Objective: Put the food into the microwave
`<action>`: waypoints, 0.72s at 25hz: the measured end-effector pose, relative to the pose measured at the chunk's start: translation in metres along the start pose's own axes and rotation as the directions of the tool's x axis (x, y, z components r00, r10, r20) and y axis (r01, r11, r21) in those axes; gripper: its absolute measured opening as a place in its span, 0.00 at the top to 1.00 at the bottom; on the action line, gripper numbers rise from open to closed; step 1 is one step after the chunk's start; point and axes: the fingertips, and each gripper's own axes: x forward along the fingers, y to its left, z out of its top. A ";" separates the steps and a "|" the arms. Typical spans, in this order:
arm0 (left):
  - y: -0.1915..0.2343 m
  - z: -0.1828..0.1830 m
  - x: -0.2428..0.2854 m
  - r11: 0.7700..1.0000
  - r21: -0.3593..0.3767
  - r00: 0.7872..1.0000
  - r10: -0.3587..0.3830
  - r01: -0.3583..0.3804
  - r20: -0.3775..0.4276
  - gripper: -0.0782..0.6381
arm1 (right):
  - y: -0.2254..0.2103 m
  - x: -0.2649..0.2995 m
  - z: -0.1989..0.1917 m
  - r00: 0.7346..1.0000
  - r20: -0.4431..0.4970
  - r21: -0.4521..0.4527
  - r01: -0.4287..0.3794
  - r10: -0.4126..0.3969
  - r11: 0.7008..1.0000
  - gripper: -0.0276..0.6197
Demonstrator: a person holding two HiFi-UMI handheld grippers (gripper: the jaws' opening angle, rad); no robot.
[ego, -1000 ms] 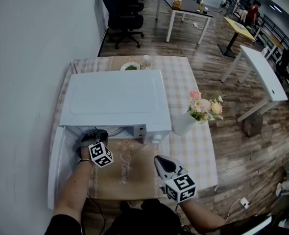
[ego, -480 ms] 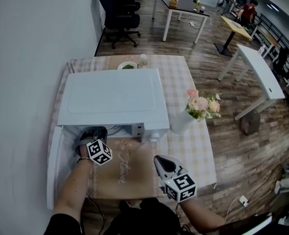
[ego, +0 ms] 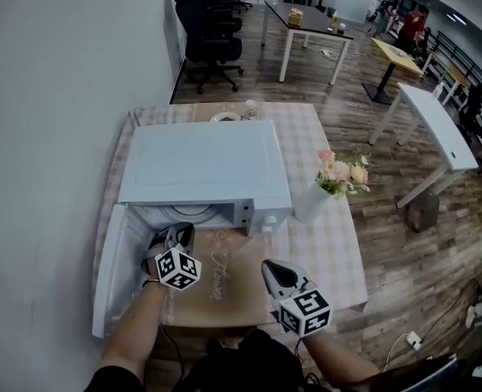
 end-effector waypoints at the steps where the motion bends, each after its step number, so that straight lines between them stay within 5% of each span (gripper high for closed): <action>1: -0.002 0.003 -0.010 0.999 -0.032 1.000 0.003 -0.003 0.017 0.88 | 0.004 -0.002 0.001 1.000 0.006 -0.002 0.000 0.000 1.000 0.94; 4: -0.009 0.010 -0.040 0.983 -0.181 0.997 -0.003 0.017 0.074 0.88 | 0.019 -0.008 0.005 1.000 0.025 0.002 -0.002 0.002 1.000 0.94; 11: -0.017 0.018 -0.131 0.879 -0.474 0.984 0.040 0.048 0.174 0.88 | 0.056 -0.030 0.020 0.995 0.101 0.056 -0.005 -0.001 0.998 0.94; 15: -0.013 0.025 -0.186 0.831 -0.550 0.969 0.065 0.079 0.237 0.88 | 0.077 -0.045 0.040 0.984 0.174 0.062 0.017 -0.027 0.998 0.94; 18: -0.023 0.037 -0.225 0.771 -0.612 0.944 0.042 0.177 0.326 0.88 | 0.089 -0.059 0.053 0.973 0.225 0.062 0.030 -0.044 0.998 0.95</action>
